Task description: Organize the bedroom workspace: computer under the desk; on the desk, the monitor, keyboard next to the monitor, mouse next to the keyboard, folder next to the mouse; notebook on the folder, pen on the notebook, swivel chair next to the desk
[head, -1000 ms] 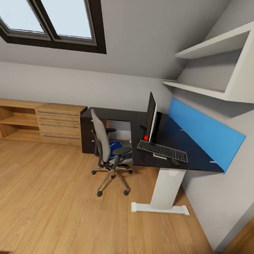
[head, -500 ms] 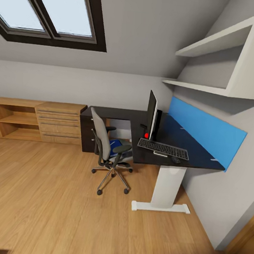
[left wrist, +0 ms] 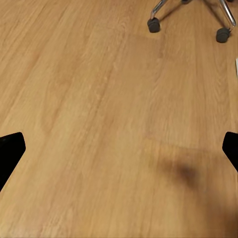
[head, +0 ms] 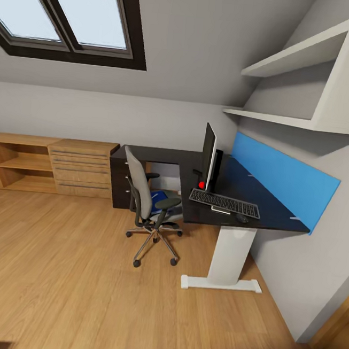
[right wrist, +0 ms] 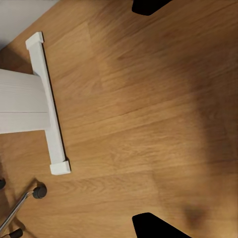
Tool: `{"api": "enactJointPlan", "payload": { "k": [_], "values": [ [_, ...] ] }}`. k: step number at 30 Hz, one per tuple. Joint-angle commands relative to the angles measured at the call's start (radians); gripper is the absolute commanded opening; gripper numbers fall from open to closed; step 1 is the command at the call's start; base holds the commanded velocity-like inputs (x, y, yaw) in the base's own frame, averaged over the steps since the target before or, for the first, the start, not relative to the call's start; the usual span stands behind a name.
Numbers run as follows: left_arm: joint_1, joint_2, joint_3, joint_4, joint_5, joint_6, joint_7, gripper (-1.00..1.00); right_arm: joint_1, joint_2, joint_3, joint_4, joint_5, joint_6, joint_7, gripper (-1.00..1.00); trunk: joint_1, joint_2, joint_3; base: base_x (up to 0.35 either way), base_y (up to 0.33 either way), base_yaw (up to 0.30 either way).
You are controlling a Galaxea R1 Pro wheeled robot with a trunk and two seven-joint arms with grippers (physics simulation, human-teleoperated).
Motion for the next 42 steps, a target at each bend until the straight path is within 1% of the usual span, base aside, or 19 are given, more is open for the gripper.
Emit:
{"api": "enactJointPlan", "payload": {
  "k": [1,10,21,42],
  "values": [
    [-0.001,0.001,-0.006,0.001,0.002,-0.003,0.009,1.00,-0.001,0.000,-0.001,0.000,-0.002,-0.003,-0.001,1.00,0.000,0.000,-0.001,0.000,0.000,0.000],
    [-0.001,0.001,-0.007,0.009,-0.004,-0.002,0.009,1.00,-0.001,0.000,-0.001,0.000,-0.002,-0.003,-0.001,1.00,0.000,0.000,-0.001,0.000,0.000,0.000],
    [-0.001,0.001,-0.020,0.016,-0.005,-0.001,0.008,1.00,-0.001,-0.001,-0.001,0.000,-0.002,-0.002,-0.001,1.00,0.000,0.000,-0.001,0.000,0.000,0.000],
    [-0.001,0.001,-0.020,0.017,-0.004,0.000,0.010,1.00,-0.001,-0.001,-0.001,0.000,-0.002,-0.003,-0.001,1.00,0.000,0.000,-0.001,0.000,0.000,0.000]
  ]
}}
